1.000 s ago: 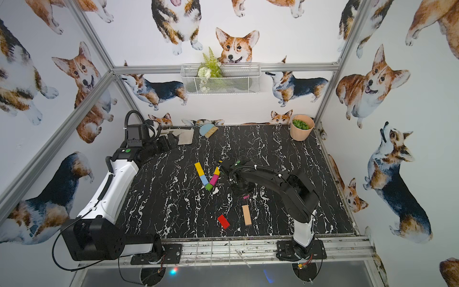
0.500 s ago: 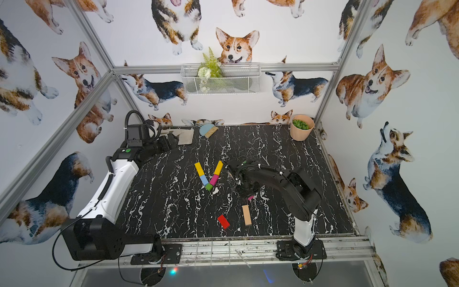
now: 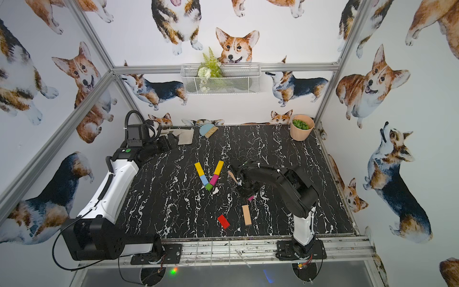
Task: Assemble the letter v with building blocks
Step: Assemble the building block at the center of the board.
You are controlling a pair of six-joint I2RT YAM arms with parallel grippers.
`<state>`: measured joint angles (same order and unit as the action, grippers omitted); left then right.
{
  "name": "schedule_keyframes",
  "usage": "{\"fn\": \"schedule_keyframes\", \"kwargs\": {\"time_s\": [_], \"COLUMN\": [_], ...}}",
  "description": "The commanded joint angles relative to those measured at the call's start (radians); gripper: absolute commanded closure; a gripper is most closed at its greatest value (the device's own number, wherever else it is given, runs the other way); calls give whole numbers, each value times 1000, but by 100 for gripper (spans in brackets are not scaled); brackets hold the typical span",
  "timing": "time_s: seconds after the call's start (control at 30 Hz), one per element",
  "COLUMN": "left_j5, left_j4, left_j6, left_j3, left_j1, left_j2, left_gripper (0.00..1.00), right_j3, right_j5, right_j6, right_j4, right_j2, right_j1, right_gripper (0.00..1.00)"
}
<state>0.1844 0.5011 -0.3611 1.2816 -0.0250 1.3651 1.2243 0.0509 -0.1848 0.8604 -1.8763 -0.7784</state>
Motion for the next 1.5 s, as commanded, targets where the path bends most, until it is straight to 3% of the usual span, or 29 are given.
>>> {"fn": "schedule_keyframes", "kwargs": {"time_s": [0.0, 1.47], "left_j5": [3, 2], "left_j4": [-11, -9], "left_j6": [4, 6], "left_j3": [1, 3], "left_j1": [2, 1], "left_j2": [3, 9], "left_gripper": [0, 0], "right_j3": [0, 98], "right_j5": [4, -24], "right_j6": [32, 81], "right_j4": [-36, -55], "right_j2": [-15, -91], "right_j1": [11, 45], "right_gripper": [75, 74]}}
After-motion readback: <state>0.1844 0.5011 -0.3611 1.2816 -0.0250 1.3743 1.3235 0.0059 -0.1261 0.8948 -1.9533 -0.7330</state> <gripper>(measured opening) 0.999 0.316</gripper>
